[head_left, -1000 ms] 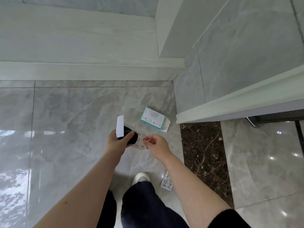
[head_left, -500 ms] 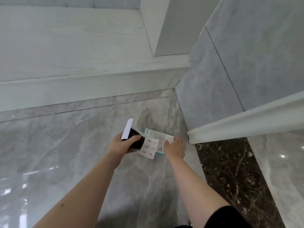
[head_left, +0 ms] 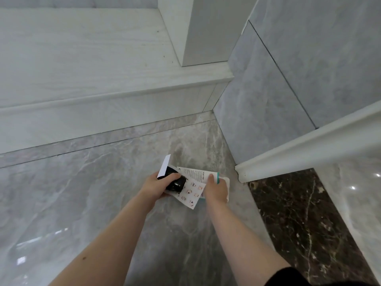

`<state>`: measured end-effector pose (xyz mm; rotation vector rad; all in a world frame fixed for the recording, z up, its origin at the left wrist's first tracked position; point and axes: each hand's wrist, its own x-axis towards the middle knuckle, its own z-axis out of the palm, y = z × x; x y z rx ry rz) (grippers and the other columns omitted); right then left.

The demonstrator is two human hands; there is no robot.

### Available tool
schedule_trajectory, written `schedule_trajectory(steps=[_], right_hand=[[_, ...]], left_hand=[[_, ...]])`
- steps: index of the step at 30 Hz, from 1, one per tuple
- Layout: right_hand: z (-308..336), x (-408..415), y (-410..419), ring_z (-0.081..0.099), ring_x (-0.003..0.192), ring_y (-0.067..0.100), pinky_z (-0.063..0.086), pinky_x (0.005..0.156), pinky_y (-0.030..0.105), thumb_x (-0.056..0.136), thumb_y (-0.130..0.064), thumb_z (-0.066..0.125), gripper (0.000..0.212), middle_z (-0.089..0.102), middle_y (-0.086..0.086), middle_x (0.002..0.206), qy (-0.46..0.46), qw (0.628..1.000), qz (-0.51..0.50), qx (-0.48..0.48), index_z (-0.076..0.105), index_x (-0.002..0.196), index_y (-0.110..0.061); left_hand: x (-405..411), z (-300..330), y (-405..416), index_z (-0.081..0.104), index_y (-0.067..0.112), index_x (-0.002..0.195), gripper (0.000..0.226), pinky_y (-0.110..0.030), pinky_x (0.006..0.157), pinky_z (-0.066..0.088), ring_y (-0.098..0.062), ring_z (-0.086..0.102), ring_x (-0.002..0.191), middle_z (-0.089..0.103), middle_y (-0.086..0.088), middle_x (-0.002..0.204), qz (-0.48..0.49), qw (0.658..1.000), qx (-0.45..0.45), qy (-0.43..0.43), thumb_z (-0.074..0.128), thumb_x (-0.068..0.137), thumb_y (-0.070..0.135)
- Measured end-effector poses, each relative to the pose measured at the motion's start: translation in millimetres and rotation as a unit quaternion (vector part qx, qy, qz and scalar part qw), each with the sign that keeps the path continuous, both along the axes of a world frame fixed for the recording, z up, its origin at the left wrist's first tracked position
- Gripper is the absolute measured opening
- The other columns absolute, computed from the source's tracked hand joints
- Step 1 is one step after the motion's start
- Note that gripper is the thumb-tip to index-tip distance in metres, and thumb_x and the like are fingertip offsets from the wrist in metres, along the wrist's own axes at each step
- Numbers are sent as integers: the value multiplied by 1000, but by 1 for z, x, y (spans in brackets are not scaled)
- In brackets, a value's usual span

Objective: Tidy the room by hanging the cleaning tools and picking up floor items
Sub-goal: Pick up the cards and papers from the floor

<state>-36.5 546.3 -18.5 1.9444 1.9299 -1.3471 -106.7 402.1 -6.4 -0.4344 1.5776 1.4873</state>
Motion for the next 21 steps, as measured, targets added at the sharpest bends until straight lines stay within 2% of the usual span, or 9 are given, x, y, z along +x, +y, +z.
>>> schedule_trajectory(steps=[4,8,11,13,15,16,18,20,21], right_hand=[[7,-1,-1,61,105,31,35,108,45,98,-34,39,34,68,11,110,-3,1000,-11,-21,53,119,-11],[14,-7,-5,62,105,30,36,107,46,97,-33,39,35,68,11,110,14,999,-6,-34,51,124,-13],[19,-15,-10,63,104,31,39,106,47,97,-32,39,34,68,12,110,34,998,2,-54,51,123,-14],[21,-20,-15,63,104,32,40,105,47,97,-31,39,35,68,13,110,53,996,2,-70,50,125,-15],[24,-25,-18,63,105,33,40,106,48,96,-31,38,37,67,13,113,60,995,-1,-81,47,128,-16],[25,-26,-19,63,106,33,39,106,48,97,-31,38,37,67,13,114,62,994,-2,-85,46,130,-16],[27,-26,-18,63,106,33,41,105,48,96,-32,38,38,67,13,113,66,994,-13,-91,47,130,-15],[32,-25,-17,65,100,32,51,94,44,96,-31,40,39,68,13,113,73,992,-37,-100,50,129,-14],[34,-23,-16,66,91,28,55,80,39,96,-30,41,39,68,14,112,78,989,-49,-112,50,130,-14]], left_hand=[[4,7,-1,66,12,98,21,-25,56,58,-21,69,79,72,-10,92,9,1000,12,-20,73,80,21],[1,16,-6,63,6,113,41,-28,63,59,-25,70,91,71,-15,106,-6,998,17,-56,75,78,24],[-5,22,-13,63,5,114,47,-30,70,59,-25,69,93,71,-14,106,4,998,5,-57,78,74,27],[-9,24,-16,64,6,109,48,-32,71,59,-26,70,91,72,-14,102,17,999,-14,-42,80,71,30],[-11,26,-18,65,11,100,44,-28,62,57,-21,70,83,73,-10,93,28,999,-37,-23,82,67,35],[-11,26,-19,65,15,95,42,-26,59,54,-19,68,80,71,-7,89,31,998,-47,-15,82,66,39],[-10,27,-19,62,20,88,42,-26,63,46,-15,60,81,67,-3,88,29,998,-63,-3,82,63,48],[-9,29,-18,61,23,85,44,-27,67,40,-13,55,83,65,0,89,26,998,-59,0,81,60,53],[-8,29,-18,62,24,87,44,-28,68,41,-12,55,84,66,0,89,29,998,-51,-6,81,60,53]])
